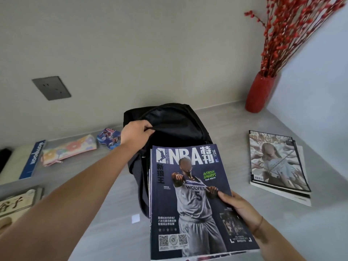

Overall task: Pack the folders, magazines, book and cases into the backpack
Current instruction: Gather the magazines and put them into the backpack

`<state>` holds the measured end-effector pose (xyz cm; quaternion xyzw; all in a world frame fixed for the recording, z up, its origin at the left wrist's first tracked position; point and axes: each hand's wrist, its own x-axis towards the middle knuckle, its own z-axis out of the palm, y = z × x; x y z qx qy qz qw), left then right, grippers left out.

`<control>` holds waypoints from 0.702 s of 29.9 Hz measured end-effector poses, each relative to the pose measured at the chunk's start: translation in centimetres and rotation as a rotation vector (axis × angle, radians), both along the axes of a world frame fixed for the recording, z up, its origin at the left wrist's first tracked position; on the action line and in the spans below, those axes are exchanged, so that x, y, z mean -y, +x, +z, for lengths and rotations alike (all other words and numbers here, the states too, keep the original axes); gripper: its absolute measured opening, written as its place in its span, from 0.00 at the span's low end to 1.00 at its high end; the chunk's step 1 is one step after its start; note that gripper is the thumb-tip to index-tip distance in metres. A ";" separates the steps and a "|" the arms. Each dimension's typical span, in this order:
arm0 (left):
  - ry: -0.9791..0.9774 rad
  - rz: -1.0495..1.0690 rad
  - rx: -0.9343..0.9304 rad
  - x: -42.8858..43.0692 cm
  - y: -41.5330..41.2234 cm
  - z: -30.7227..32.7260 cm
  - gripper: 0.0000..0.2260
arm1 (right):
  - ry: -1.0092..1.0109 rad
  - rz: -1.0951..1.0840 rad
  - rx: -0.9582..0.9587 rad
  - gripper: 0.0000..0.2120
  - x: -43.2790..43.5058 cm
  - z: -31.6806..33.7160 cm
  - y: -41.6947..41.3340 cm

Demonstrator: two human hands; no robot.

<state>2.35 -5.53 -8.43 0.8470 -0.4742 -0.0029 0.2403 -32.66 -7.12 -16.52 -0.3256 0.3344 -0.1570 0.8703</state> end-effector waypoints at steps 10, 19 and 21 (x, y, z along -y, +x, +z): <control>0.088 -0.133 0.158 -1.3 -1.1 -1.0 0.05 | 0.018 0.091 -0.192 0.15 3.1 -1.3 7.3; 0.092 -0.123 0.144 -1.7 -0.6 -2.6 0.05 | -0.140 0.178 -0.521 0.24 7.6 0.4 11.0; 0.090 -0.116 0.123 -1.7 -0.6 -3.0 0.05 | -0.171 0.185 -0.505 0.22 6.7 -0.3 10.1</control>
